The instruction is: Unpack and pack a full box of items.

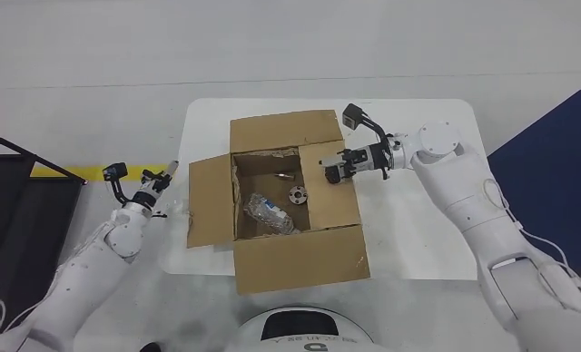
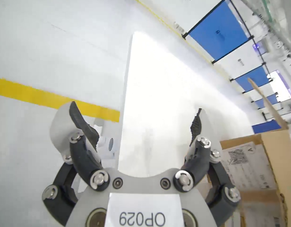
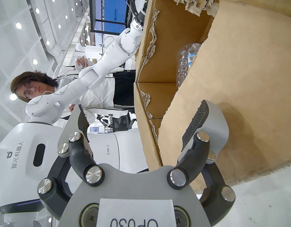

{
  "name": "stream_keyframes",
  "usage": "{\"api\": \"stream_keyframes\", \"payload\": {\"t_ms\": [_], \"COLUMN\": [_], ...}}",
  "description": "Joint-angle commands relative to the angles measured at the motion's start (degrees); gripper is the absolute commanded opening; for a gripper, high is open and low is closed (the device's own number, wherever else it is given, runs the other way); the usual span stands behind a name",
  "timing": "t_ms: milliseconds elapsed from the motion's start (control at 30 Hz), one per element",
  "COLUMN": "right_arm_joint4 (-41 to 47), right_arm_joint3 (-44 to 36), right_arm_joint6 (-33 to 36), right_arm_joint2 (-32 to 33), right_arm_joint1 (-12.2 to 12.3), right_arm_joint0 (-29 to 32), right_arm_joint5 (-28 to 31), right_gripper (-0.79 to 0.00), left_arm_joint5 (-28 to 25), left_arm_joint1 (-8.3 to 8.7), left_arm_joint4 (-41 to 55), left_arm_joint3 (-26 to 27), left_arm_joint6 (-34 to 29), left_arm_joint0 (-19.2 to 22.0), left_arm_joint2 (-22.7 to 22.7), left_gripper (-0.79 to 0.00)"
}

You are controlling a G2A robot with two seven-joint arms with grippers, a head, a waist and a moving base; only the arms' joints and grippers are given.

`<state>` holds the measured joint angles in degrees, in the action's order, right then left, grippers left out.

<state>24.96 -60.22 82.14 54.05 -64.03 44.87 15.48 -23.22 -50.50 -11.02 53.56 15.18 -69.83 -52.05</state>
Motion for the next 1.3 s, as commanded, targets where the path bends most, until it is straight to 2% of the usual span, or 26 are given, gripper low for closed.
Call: {"api": "stream_keyframes", "payload": {"t_ms": [0, 233, 400, 500, 600, 667, 767, 867, 967, 1067, 1267], "right_arm_joint4": [0.01, 0.01, 0.01, 0.01, 0.01, 0.01, 0.01, 0.01, 0.01, 0.01, 0.01], "right_arm_joint3": [0.01, 0.01, 0.01, 0.01, 0.01, 0.01, 0.01, 0.01, 0.01, 0.01, 0.01], "right_arm_joint6": [-0.02, -0.02, -0.02, -0.02, -0.02, -0.02, -0.02, -0.02, -0.02, -0.02, -0.02], "right_arm_joint2": [0.01, 0.01, 0.01, 0.01, 0.01, 0.01, 0.01, 0.01, 0.01, 0.01, 0.01], "right_arm_joint1": [0.00, 0.00, 0.00, 0.00, 0.00, 0.00, 0.00, 0.00, 0.00, 0.00, 0.00], "right_arm_joint0": [0.01, 0.01, 0.01, 0.01, 0.01, 0.01, 0.01, 0.01, 0.01, 0.01, 0.01], "right_arm_joint5": [-0.01, -0.01, -0.01, -0.01, -0.01, -0.01, -0.01, -0.01, -0.01, -0.01, -0.01], "right_gripper": [0.000, 0.000, 0.000, 0.000, 0.000, 0.000, 0.000, 0.000, 0.000, 0.000, 0.000], "left_arm_joint5": [-1.61, -13.80, -27.10, -29.32, -28.41, -25.75, -18.84, -11.26, -5.59, -2.03, 0.96], "left_arm_joint1": [0.33, 2.67, 4.49, 5.34, 5.82, 5.94, 5.73, 4.97, 3.94, 2.91, 1.19], "left_arm_joint4": [-3.80, -11.29, -7.66, -7.45, -7.26, -7.29, -7.67, -7.03, -8.39, -9.74, -7.39], "left_arm_joint3": [1.26, 4.48, 8.83, 13.64, 19.83, 24.11, 29.83, 32.98, 33.20, 32.14, 30.34], "left_arm_joint6": [-1.27, -8.10, -11.19, -13.06, -14.01, -14.92, -17.68, -20.89, -22.44, -22.11, -21.93], "left_arm_joint0": [-0.85, -4.10, -7.59, -9.56, -11.69, -12.78, -13.21, -12.09, -10.08, -8.43, -5.87], "left_arm_joint2": [-0.23, -4.08, -9.02, -11.65, -13.70, -14.55, -14.40, -12.47, -9.93, -7.83, -5.61], "left_gripper": [0.000, 0.000, 0.000, 0.000, 0.000, 0.000, 0.000, 0.000, 0.000, 0.000, 0.000]}}
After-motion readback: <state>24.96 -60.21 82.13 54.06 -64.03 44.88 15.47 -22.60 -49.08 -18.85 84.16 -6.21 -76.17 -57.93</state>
